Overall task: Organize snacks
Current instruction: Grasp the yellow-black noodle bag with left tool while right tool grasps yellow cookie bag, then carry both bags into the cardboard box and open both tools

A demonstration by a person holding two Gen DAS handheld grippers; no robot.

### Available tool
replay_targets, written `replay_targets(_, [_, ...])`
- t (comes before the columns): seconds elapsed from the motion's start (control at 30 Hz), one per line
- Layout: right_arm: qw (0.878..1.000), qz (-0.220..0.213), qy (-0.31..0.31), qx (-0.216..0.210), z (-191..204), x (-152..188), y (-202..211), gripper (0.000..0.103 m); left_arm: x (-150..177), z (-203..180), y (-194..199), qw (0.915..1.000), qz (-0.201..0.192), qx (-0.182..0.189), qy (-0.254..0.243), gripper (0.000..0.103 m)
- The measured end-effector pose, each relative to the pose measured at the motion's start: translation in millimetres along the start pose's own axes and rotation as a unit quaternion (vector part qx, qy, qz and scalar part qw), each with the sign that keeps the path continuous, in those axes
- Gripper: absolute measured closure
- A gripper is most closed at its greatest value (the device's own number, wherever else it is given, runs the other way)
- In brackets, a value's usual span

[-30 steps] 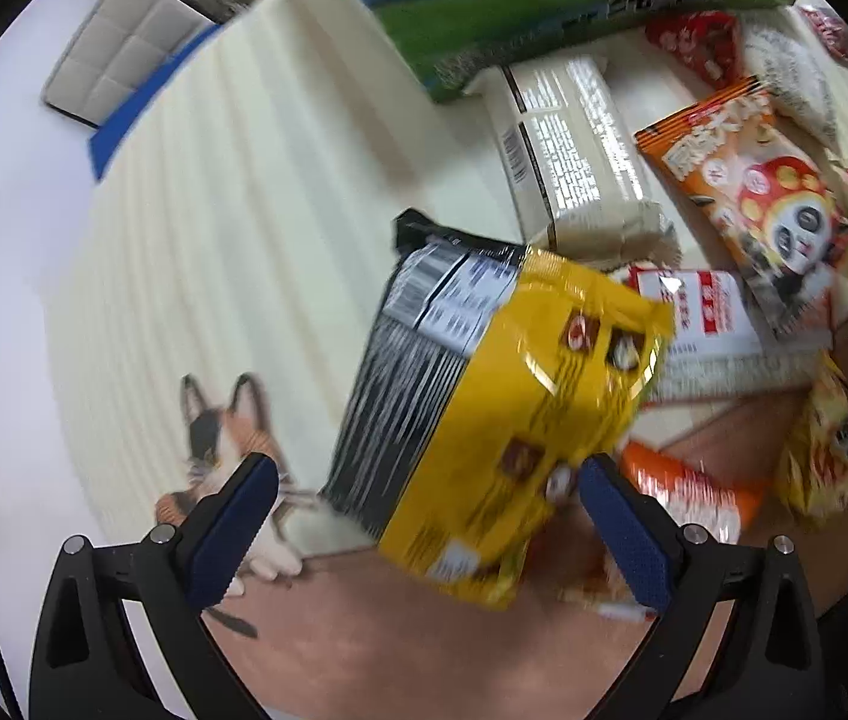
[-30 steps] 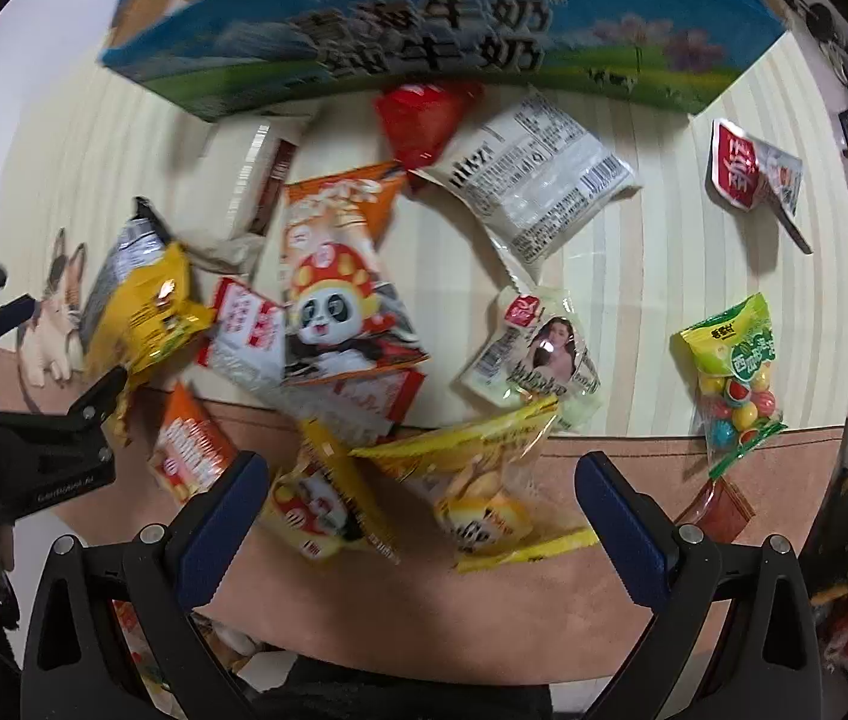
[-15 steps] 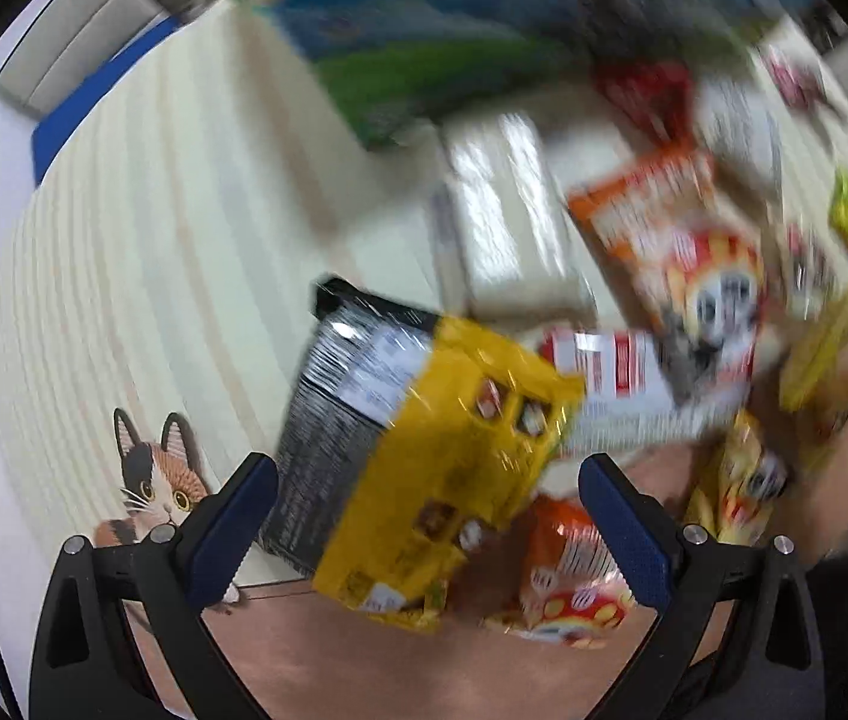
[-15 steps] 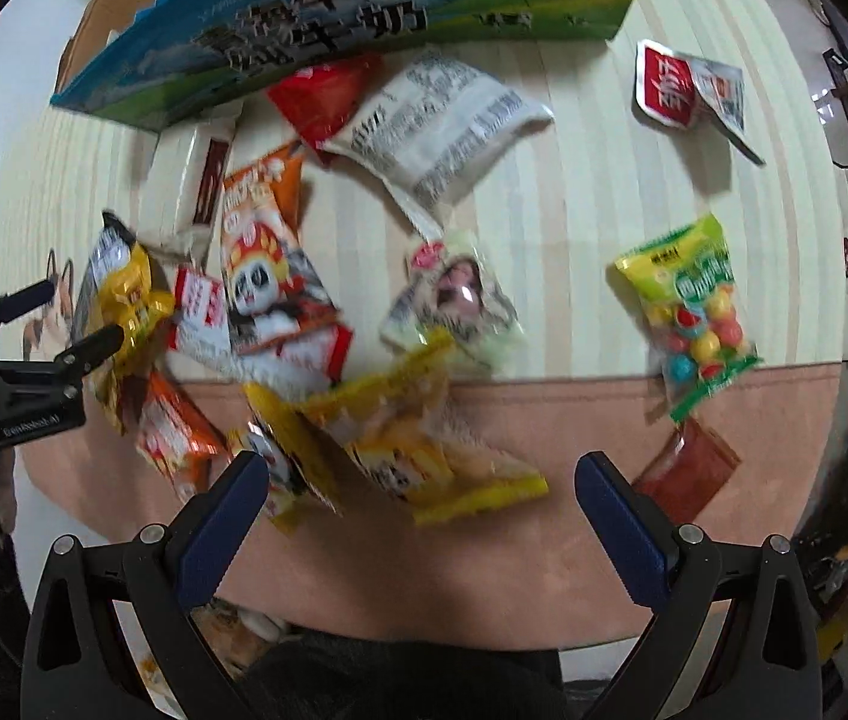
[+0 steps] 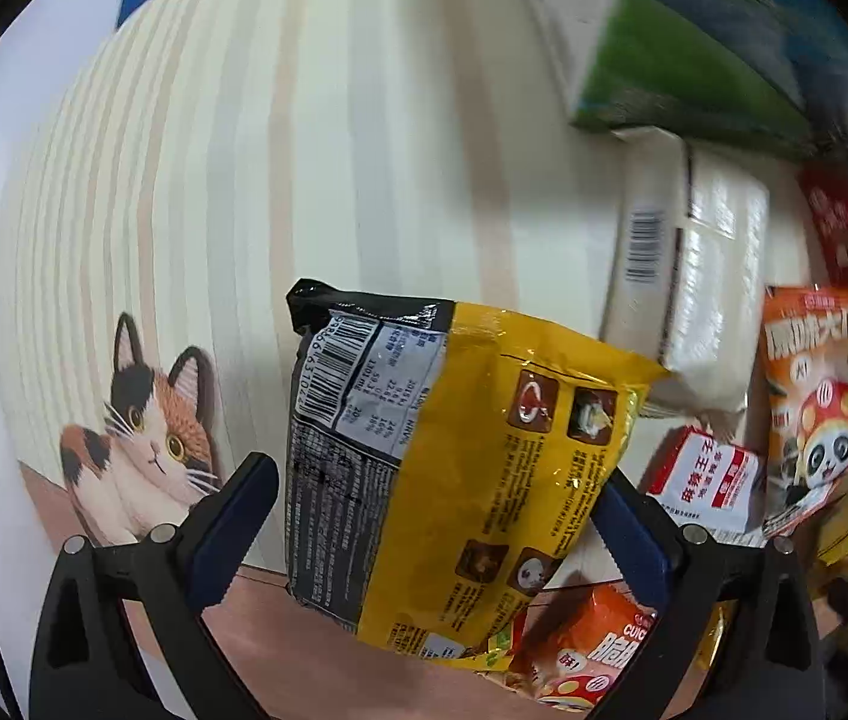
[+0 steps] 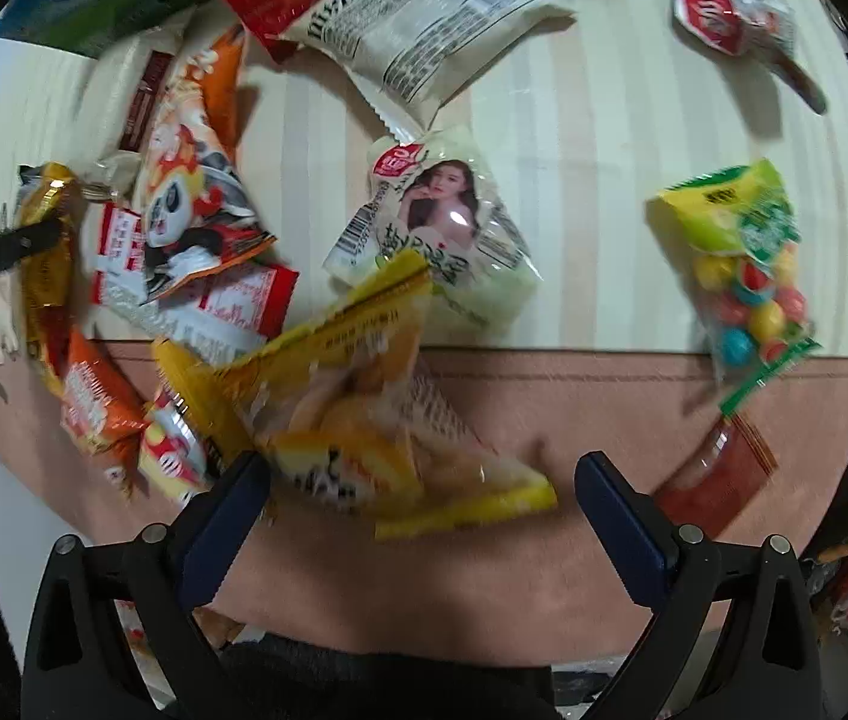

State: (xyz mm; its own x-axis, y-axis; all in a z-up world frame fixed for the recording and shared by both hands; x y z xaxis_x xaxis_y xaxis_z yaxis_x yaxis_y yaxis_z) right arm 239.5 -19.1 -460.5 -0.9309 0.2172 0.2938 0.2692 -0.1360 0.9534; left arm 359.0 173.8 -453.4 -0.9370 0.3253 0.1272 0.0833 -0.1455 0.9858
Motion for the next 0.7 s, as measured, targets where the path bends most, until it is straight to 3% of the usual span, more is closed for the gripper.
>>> replay_targets(0.1, [1.0, 0.002, -0.003, -0.002, 2.2, -2.6, -3.1, 0.015, 1.4, 11.6, -12.5, 1.0, 0.005, 0.004, -0.002, 0.0])
replay_targets(0.17, [1.0, 0.005, -0.01, -0.006, 0.5, -3.6, -2.2, 0.03, 5.9, 18.1, -21.9, 0.9998, 0.013, 0.006, -0.01, 0.0])
replay_targets(0.43, [0.999, 0.033, -0.019, -0.019, -9.6, -4.8, -6.8, 0.032, 24.1, 40.0, -65.5, 0.9985, 0.024, 0.009, -0.049, 0.0])
replay_targets(0.63, [0.998, 0.042, -0.025, -0.027, -2.9, -7.6, -8.5, 0.032, 33.8, 60.2, -87.2, 0.9984, 0.026, 0.045, -0.024, 0.001])
replay_targets(0.7, [0.998, 0.04, -0.028, -0.028, 3.3, -2.8, -8.9, 0.032, 49.4, 71.0, -88.3, 0.9986, 0.017, 0.05, -0.01, 0.007])
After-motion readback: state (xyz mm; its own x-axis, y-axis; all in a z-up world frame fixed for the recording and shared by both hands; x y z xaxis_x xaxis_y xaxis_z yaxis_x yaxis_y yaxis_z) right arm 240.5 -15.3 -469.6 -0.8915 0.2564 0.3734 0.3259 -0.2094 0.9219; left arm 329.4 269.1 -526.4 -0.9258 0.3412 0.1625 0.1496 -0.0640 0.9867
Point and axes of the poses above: each gripper's, at about its wrist camera, not at the fingertips, and y roughly against the way its jaws point, z to its left, x to its underside, the point moved 3 cm from there along -y, roughly the way its jaws point, and after that the axes turned 10 degrees about -y, right-handed, at the moved point
